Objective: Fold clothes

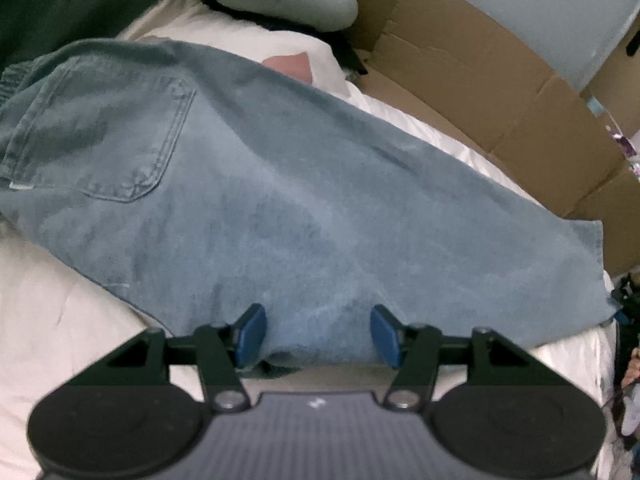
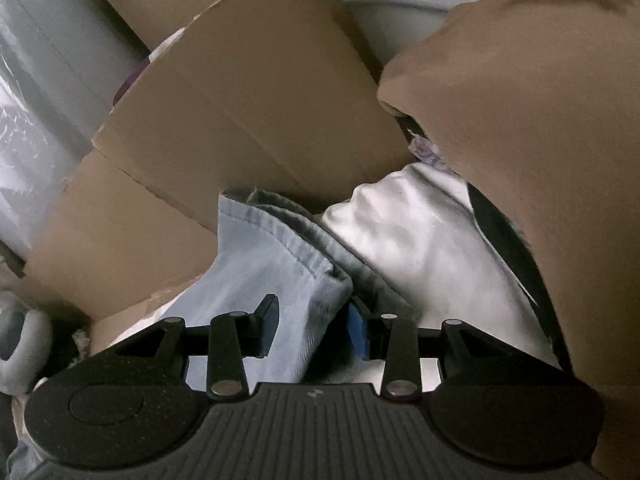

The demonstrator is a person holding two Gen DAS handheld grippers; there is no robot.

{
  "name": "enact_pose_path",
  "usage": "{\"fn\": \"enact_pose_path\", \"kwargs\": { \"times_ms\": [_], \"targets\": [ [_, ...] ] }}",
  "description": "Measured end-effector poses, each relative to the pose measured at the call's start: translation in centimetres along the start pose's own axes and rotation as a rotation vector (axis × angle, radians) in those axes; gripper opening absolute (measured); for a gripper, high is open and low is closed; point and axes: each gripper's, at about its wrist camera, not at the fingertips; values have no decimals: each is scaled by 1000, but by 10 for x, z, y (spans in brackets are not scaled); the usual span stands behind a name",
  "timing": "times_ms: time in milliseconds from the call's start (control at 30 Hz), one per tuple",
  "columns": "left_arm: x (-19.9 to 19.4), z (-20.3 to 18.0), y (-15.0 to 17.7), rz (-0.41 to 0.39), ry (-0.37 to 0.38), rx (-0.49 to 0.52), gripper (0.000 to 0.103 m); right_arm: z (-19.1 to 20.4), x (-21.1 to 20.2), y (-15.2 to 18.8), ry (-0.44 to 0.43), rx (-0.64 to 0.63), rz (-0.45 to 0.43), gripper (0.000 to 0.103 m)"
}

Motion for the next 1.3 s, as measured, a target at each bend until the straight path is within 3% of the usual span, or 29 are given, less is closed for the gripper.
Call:
{"fn": "enact_pose_path", "kwargs": {
  "times_ms": [233, 300, 667, 1067, 1300],
  "targets": [
    [-1, 3, 4, 8, 12, -1, 62, 3, 27, 4, 38, -13, 85, 41],
    [-1, 4, 5, 9, 14, -3, 62, 3, 30, 3, 42, -27, 93, 9],
    [-2, 5, 11, 17, 12, 25, 62, 21, 22, -5, 89, -205, 32, 6],
    [-5, 6, 16, 45, 31, 50, 62, 14, 24, -3, 164, -276, 15, 5],
    [4, -6, 13, 39, 70, 49, 62, 5, 21, -4, 156, -152, 29, 10]
  ]
}}
Point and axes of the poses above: each gripper's, at about its wrist camera, not at the fingertips, and x roughly the way its jaws point, z to its left, y to its underside, and after that the axes turned 14 degrees about -z, right-handed
